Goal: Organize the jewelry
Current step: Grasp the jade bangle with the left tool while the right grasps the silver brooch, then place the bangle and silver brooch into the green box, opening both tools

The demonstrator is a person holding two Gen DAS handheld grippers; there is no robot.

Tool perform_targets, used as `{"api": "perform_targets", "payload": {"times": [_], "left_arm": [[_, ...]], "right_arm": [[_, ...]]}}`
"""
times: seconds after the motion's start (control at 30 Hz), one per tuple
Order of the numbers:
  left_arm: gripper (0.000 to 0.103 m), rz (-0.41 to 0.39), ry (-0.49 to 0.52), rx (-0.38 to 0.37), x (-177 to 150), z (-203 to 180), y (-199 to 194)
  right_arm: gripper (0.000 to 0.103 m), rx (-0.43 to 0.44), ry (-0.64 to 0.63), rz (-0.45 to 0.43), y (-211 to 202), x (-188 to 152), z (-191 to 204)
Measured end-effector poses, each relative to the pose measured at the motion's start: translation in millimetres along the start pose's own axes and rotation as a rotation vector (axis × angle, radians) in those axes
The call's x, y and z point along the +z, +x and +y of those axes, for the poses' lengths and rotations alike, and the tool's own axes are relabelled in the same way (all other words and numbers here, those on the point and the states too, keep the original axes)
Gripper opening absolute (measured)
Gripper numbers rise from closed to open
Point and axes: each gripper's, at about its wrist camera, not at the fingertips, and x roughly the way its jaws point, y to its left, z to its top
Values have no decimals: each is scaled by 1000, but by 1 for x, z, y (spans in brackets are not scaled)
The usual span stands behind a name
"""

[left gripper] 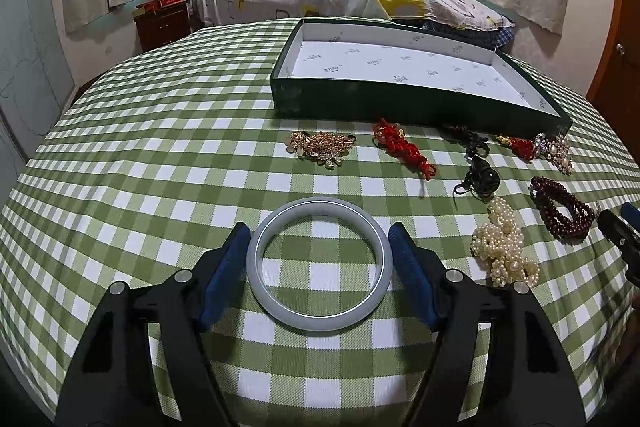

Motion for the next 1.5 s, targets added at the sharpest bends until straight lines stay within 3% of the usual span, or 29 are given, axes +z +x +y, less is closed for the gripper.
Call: {"api": "perform_targets", "payload": {"times": [0.1,0.33,0.57,0.77,1.2,1.5], "left_arm": [[69,-1,-6,-1,-1,2,-1],[69,-11,-12,0,0,4,-3],[69,-26,-5,4,-1,4,-10],[69,-36,0,6,-1,4,-13],[69,-75,9,8,6,3,-26],[69,-120,15,-15,29,-4,-38]], "right_arm": [[59,24,-7,17,2,-2,2],[52,30,-26,27,4,-3,5],[35,25,-51,33,2,-4,8],[15,59,-64,38,0,-6,11],[15,72,-44,-3,-16,4,13],[15,105,-46,-85,-28,43,21]]}}
